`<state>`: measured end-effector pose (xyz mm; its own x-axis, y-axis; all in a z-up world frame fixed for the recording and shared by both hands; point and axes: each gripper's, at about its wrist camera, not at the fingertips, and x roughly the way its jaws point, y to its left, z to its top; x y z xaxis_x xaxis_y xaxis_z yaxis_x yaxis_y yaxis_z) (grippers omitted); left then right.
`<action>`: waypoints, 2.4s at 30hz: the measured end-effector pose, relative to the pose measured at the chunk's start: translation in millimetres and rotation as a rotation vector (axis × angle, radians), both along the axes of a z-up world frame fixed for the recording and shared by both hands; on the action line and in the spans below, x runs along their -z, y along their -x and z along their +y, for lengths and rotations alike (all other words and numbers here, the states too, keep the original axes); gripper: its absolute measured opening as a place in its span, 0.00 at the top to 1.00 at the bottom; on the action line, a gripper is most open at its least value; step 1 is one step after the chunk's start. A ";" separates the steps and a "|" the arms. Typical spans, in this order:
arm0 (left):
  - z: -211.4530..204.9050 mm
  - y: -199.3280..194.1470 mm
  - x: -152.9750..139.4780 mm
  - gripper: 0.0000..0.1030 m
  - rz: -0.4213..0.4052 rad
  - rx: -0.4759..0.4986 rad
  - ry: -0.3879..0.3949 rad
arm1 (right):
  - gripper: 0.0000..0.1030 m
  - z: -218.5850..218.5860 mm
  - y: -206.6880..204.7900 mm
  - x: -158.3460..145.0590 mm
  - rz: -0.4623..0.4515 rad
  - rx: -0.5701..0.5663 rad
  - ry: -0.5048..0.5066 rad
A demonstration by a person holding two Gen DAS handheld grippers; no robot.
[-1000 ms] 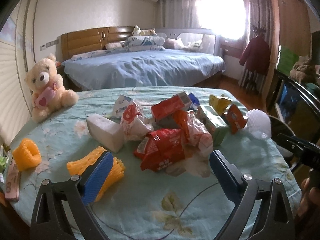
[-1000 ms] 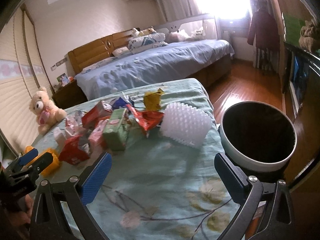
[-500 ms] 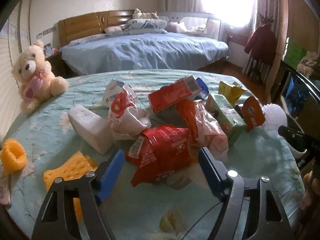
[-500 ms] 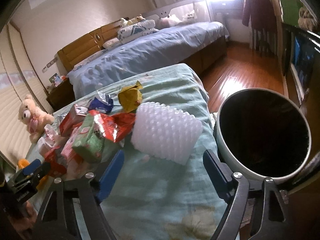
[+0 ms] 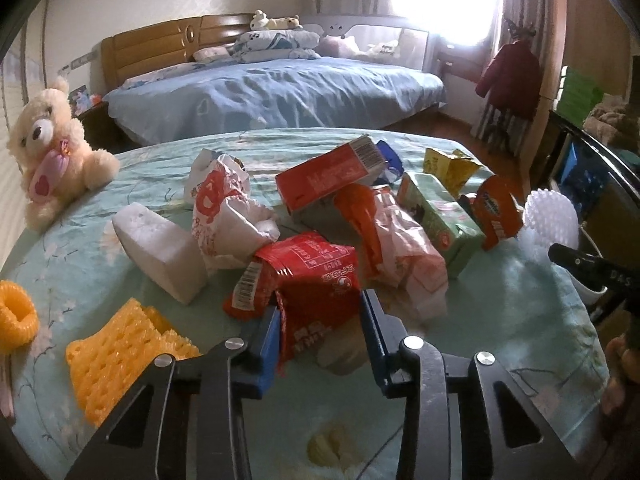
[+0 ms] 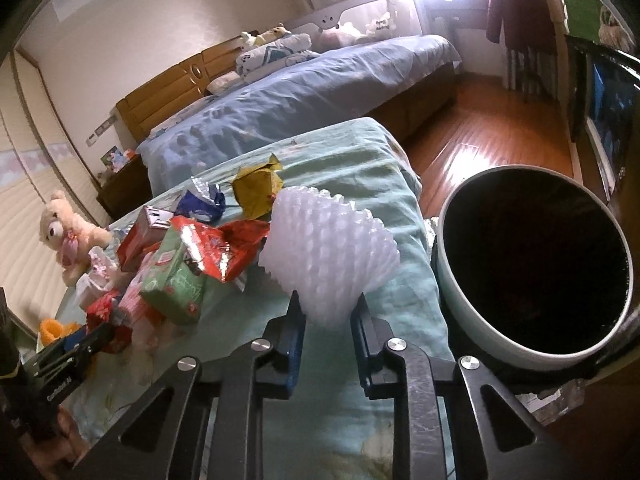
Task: Collect trash
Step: 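Carry the red bag with the left tool while the right tool carries the white net over the bin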
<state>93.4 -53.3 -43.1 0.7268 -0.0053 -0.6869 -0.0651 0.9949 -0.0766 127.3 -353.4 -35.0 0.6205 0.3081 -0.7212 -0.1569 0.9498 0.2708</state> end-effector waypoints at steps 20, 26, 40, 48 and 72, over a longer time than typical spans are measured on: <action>-51.0 38.0 -35.8 0.66 -0.081 0.170 0.024 | 0.79 -40.2 31.1 -22.7 -0.051 0.056 -0.021; -70.6 36.3 -42.7 0.66 -0.087 0.227 0.038 | 0.79 -57.5 32.6 -26.0 -0.056 0.084 -0.023; -118.9 12.3 -40.1 0.66 -0.074 0.342 0.026 | 0.79 -89.9 35.2 -24.2 -0.053 0.150 -0.010; -145.4 -14.4 -35.5 0.66 -0.062 0.385 0.029 | 0.79 -114.4 29.2 -21.5 -0.042 0.192 0.001; -226.0 -112.9 -21.9 0.66 -0.011 0.471 0.048 | 0.78 -161.1 -10.7 -1.8 0.028 0.225 0.036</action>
<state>206.3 -279.3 -21.3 0.6450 -0.3677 -0.6699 0.3934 0.9113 -0.1215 137.9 -514.5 -33.1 0.6506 0.1380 -0.7467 0.0671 0.9690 0.2376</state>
